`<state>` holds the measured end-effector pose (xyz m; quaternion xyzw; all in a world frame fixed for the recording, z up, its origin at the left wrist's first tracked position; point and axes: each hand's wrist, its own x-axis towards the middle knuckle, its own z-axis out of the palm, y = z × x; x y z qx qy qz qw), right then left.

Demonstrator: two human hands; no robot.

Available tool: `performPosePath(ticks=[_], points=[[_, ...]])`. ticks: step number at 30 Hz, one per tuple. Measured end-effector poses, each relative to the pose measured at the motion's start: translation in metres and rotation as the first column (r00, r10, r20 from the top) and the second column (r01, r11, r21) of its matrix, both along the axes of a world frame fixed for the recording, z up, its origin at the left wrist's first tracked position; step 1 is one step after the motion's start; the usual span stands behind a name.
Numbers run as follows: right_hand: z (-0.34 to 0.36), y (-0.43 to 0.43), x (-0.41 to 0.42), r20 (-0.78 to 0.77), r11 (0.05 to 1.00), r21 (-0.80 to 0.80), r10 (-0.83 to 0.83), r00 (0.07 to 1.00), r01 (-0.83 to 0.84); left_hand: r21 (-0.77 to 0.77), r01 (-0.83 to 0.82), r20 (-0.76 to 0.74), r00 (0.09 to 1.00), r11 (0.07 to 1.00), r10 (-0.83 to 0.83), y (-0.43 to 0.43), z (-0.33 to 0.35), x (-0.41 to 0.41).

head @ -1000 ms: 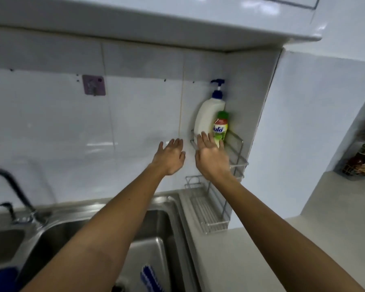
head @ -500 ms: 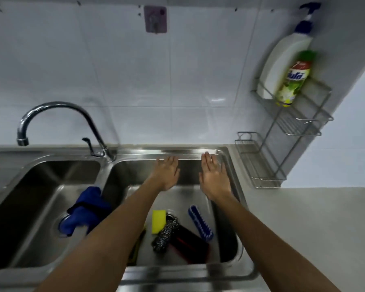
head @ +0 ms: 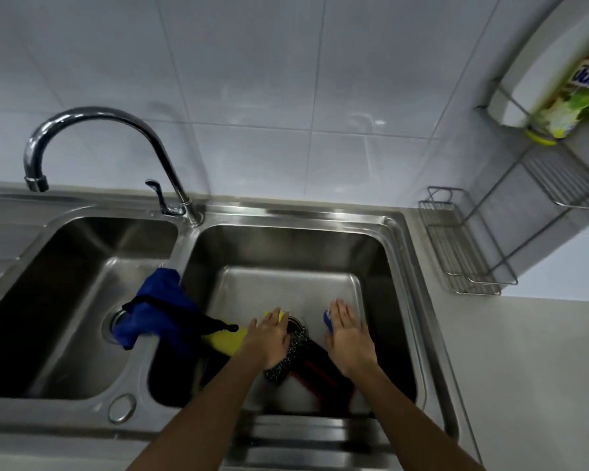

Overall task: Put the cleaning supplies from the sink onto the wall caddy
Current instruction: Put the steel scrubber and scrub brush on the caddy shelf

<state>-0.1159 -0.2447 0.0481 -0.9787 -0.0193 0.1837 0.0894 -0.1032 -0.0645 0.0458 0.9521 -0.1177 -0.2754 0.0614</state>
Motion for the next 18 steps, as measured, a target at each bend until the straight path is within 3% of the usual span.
performPosePath(ticks=[5,8,12,18], points=[[-0.033,-0.012,-0.010,-0.101,0.995,-0.003,-0.103,0.990,0.103,0.137,0.001,-0.127,0.992,0.991,0.017,0.001,-0.046,-0.022],[-0.052,-0.023,-0.012,-0.159,0.981,-0.005,-0.192,0.968,0.194,0.090,-0.059,-0.215,0.974,0.994,0.077,-0.006,-0.064,-0.031],[-0.075,-0.032,-0.011,-0.203,0.956,0.035,-0.278,0.939,0.291,0.098,-0.127,-0.162,0.977,0.987,0.142,-0.018,-0.070,-0.033],[-0.088,-0.035,0.006,-0.200,0.929,0.055,-0.349,0.915,0.366,0.238,-0.058,-0.065,0.995,0.970,0.075,-0.029,-0.076,-0.026]])
